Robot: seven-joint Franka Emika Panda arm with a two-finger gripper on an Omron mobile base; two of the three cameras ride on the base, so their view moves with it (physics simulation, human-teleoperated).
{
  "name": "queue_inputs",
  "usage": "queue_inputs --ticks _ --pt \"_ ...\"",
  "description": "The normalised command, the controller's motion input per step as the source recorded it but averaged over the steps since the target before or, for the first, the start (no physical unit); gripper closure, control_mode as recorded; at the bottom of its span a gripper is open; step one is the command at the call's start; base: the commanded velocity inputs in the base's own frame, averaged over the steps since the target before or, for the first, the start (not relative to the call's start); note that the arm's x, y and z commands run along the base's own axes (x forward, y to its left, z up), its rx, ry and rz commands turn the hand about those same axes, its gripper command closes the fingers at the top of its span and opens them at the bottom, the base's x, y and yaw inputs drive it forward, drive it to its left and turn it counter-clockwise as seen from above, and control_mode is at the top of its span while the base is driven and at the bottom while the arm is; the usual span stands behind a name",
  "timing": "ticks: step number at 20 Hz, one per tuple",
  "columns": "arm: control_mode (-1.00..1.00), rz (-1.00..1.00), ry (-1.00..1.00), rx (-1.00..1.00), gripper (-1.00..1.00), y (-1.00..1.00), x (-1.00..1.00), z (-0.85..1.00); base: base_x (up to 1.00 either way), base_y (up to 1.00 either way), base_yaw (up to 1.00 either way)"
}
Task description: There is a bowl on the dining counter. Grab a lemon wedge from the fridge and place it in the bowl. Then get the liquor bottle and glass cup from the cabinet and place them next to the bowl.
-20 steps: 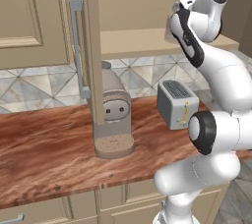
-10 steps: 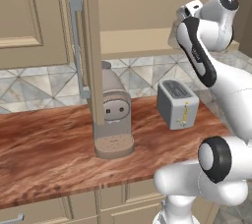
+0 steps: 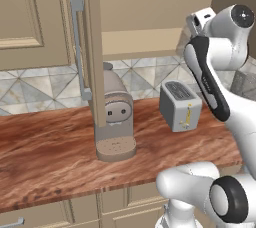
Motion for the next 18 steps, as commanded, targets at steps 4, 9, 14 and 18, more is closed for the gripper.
queue_inputs --ticks 4,9,14,18 --pt "-1.0 0.0 0.02 0.0 1.0 0.0 0.0 0.0 0.0 0.0 0.0" --pt "-1.0 -0.04 -0.03 0.0 1.0 0.0 -0.67 0.0 0.0 0.0 0.0" --pt "-1.0 -0.08 -0.07 0.0 1.0 0.0 -0.98 0.0 0.0 0.0 0.0" --pt "-1.0 -0.07 -0.08 0.0 1.0 0.0 -1.0 0.0 0.0 0.0 0.0"
